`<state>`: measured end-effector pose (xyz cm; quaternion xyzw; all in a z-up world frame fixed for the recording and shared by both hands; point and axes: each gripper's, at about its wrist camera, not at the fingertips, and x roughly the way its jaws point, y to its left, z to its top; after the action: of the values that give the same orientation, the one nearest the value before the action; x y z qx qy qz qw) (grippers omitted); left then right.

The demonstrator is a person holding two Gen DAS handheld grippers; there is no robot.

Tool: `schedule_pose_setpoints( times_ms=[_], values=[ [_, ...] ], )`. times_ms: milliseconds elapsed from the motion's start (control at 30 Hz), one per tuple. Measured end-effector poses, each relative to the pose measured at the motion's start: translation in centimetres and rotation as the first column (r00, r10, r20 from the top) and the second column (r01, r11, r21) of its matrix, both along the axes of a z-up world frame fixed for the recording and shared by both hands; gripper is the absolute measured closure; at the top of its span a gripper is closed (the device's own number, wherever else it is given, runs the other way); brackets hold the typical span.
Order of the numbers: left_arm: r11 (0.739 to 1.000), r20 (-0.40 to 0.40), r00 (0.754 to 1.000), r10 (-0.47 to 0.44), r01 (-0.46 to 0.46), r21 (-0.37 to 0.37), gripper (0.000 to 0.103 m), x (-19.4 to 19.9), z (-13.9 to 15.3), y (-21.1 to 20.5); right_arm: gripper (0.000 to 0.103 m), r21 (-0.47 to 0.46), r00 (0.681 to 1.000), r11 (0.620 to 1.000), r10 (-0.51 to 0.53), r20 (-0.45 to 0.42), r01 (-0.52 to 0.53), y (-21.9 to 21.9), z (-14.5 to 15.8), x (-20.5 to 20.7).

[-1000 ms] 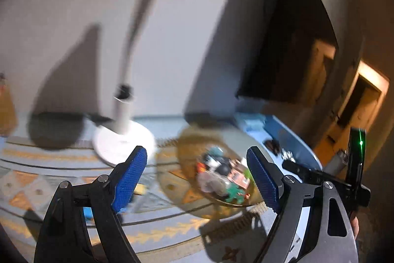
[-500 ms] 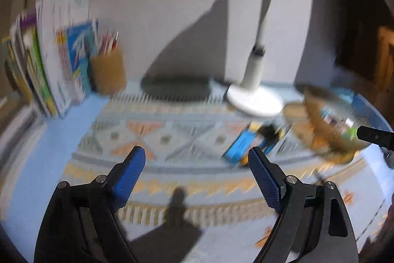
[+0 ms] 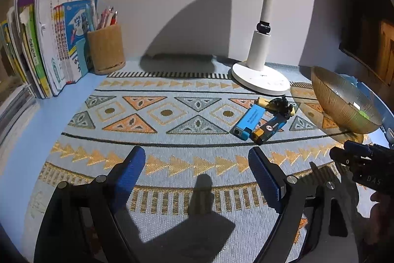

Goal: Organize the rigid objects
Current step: 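Open both tools and move them back over the remaining items, then grasp the blue lighter with the left tool while the right tool grasps the blue USB stick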

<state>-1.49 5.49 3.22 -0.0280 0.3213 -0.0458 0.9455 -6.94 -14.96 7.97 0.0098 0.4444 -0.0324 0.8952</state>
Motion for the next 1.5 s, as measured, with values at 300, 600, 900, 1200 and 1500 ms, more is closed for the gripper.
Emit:
schedule_pose_setpoints(
  times_ms=[300,600,900,1200,1500],
  values=[
    [0.999,-0.070,0.997,-0.035,0.035,0.010,0.018,1.0,-0.7,-0.4,0.048,-0.060,0.999,0.997,0.048,-0.016,-0.049,1.6,-0.3,0.4],
    [0.997,-0.055,0.996,-0.071,0.073,0.040,0.018,5.2,3.5,-0.1,0.048,0.134,0.986,0.983,0.141,-0.093,-0.128,6.2,1.0,4.4],
    [0.998,-0.054,0.997,-0.048,0.046,-0.043,0.018,7.7,0.1,1.7,0.048,0.014,0.989,0.999,0.032,-0.144,-0.030,10.6,-2.3,8.8],
    [0.993,-0.068,0.991,-0.112,0.111,-0.029,0.018,7.1,-0.3,0.4,0.048,0.030,0.981,0.991,-0.122,-0.153,0.128,7.9,-2.7,8.6],
    [0.980,-0.116,0.973,-0.201,0.199,-0.028,0.019,7.6,-0.7,-1.4,0.048,0.064,0.948,0.952,-0.287,-0.137,0.298,2.1,-1.0,5.6]
  ],
)
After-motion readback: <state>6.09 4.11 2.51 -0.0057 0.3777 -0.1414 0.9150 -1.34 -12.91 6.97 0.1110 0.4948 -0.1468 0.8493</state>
